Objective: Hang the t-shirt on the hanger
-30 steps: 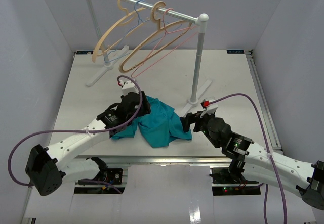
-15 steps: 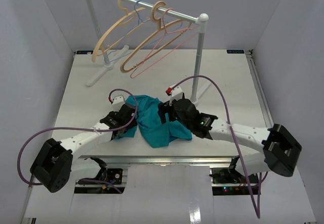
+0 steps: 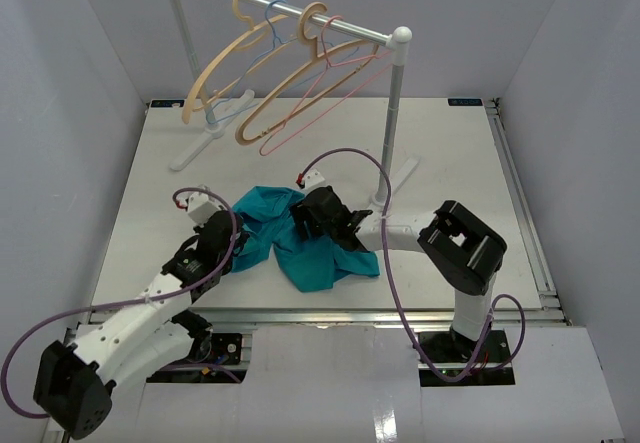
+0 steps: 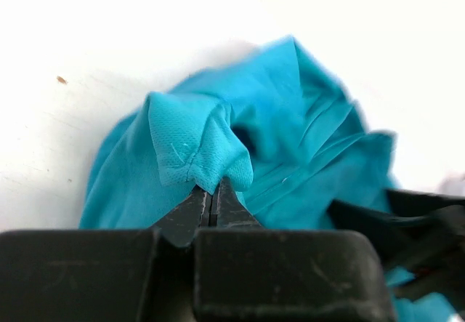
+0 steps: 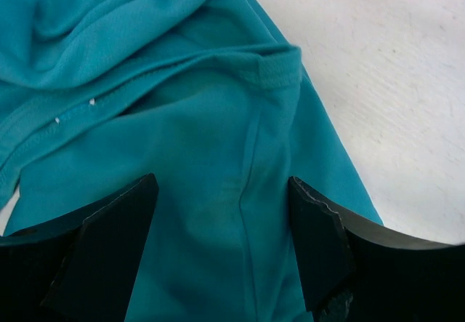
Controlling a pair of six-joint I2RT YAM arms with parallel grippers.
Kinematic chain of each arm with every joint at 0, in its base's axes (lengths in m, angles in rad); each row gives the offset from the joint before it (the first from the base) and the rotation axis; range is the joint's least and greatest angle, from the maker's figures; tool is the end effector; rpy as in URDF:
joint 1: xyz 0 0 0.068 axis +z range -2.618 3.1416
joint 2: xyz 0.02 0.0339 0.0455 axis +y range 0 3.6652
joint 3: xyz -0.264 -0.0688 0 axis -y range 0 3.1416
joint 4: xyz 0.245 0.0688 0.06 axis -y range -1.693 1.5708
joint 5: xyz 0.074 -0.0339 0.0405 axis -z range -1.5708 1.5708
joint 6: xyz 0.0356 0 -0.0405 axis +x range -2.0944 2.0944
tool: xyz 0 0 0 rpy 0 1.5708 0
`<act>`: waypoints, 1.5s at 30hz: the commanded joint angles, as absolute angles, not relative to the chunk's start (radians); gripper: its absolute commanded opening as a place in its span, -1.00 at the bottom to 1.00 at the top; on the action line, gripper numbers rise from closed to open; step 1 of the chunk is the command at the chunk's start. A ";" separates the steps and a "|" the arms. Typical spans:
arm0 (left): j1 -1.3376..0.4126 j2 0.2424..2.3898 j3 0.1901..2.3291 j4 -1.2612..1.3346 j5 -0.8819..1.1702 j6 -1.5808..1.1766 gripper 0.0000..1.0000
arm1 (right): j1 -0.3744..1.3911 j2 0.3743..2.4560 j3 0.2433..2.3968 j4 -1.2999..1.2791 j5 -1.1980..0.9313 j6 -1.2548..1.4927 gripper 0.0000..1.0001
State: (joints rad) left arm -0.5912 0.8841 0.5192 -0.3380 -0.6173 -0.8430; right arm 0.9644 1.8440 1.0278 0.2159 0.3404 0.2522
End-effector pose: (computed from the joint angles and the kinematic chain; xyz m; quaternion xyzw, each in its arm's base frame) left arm 0.1622 -0.0841 0.2197 -0.2353 0.8416 -0.0555 0.4831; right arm 0.2329 0.3149 0.1696 -0.2299 0.8446 0.1397 0.4628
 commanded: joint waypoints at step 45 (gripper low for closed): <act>-0.598 0.774 0.428 -0.363 -0.203 -0.740 0.55 | 1.158 0.928 0.348 0.131 0.524 0.445 -0.25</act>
